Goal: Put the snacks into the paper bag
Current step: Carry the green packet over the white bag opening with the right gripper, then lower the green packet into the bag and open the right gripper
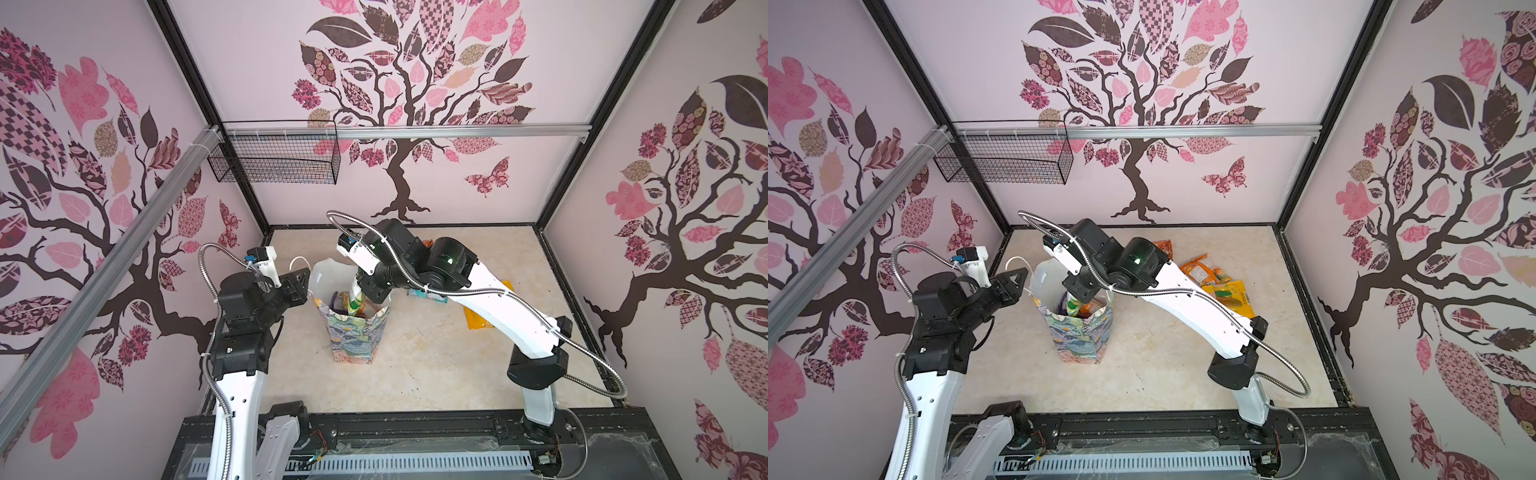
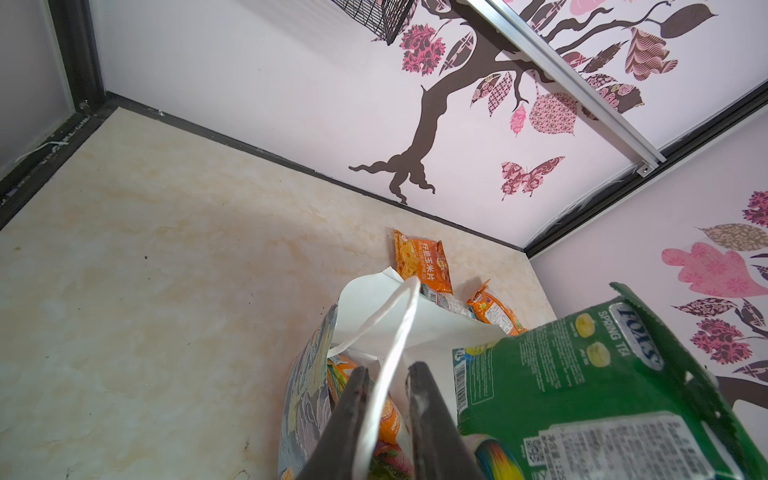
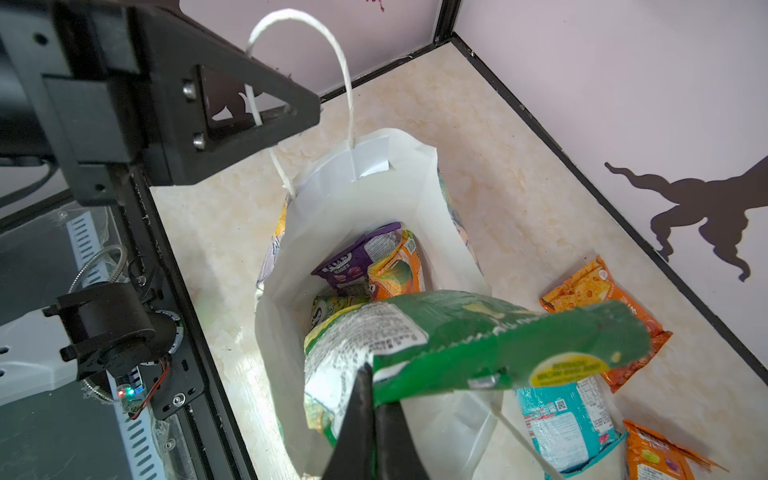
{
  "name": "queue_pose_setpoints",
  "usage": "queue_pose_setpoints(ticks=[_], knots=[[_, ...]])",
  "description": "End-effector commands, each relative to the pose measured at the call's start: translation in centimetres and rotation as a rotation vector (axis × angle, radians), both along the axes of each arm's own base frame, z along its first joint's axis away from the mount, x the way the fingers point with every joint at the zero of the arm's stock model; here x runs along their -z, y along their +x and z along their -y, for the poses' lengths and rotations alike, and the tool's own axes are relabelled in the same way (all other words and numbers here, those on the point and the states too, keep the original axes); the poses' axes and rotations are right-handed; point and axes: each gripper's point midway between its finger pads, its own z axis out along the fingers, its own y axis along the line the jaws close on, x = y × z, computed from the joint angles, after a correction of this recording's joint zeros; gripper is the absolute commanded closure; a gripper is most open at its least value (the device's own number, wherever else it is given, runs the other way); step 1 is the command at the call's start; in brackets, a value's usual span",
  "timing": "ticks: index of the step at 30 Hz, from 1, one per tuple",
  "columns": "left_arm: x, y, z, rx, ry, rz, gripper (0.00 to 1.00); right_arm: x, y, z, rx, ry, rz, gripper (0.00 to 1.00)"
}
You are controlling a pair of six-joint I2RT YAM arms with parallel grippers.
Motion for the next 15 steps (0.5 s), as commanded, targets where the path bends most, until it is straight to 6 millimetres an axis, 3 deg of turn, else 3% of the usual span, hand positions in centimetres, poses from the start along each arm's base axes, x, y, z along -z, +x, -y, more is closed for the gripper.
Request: queue_pose_setpoints(ticks=[1, 9, 15], knots=[[0.4, 0.2, -0.2, -0.006, 0.000, 0.004, 0.78, -1.7, 0.8, 0.4, 0.049, -0.007, 0.105, 1.00], [0.4, 0.2, -0.2, -0.005, -0.003, 0.003, 0.78, -1.0, 0.4, -0.2, 0.073, -0.074, 0.173, 1.00], [0.4, 0.2, -0.1, -0.001, -0.003, 0.003, 0.78, -0.1, -1.0, -2.8, 0.007, -0.050, 0.156, 1.00]])
